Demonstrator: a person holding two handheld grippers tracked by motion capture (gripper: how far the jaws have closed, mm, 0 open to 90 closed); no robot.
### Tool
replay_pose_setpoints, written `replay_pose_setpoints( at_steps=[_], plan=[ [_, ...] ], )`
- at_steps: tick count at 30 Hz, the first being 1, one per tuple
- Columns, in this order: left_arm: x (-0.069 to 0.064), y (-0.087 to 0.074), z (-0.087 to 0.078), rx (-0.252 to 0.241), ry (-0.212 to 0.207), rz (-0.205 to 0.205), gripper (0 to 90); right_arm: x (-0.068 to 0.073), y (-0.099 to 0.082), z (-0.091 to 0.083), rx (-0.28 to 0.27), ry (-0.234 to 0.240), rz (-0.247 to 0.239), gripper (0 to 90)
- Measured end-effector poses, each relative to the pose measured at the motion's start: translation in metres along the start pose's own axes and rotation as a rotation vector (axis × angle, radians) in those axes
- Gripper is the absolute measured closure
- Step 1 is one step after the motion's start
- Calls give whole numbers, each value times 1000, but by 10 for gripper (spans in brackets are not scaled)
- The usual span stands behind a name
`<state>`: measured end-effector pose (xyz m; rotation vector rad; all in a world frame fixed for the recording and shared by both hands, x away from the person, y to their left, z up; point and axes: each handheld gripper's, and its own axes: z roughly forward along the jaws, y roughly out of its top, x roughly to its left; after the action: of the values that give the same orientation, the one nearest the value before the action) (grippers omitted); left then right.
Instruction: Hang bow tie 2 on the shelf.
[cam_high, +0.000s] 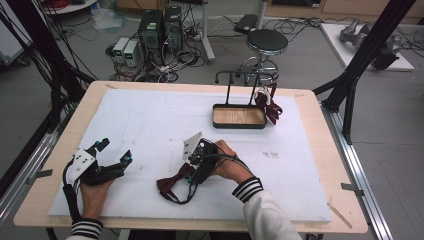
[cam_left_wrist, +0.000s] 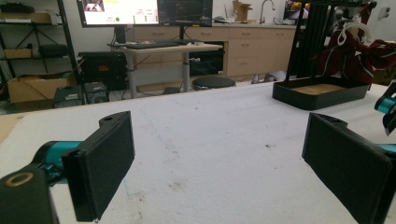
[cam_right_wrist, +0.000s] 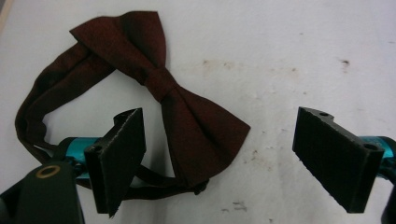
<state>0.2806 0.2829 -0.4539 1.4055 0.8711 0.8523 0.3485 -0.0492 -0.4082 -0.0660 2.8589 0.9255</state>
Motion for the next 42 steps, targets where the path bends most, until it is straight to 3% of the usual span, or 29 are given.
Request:
replay_pose_setpoints(
  at_steps=[12,21,26,31,38,42],
  plan=[
    [0,0,0,0,-1,-1,97,0,2,12,41,48,-19,254],
    [0,0,0,1,-2,-2,97,1,3,17,48,66,-8,264],
    [0,0,0,2,-2,-1,97,1,6,19,55,69,-30,275],
    [0,0,0,2,-3,-1,97,1,7,20,62,67,-46,391],
    [0,0,0,3,-3,-1,97,1,7,22,80,72,-69,408],
    [1,0,0,3,-4,-2,97,1,7,22,83,81,-56,487]
  ],
)
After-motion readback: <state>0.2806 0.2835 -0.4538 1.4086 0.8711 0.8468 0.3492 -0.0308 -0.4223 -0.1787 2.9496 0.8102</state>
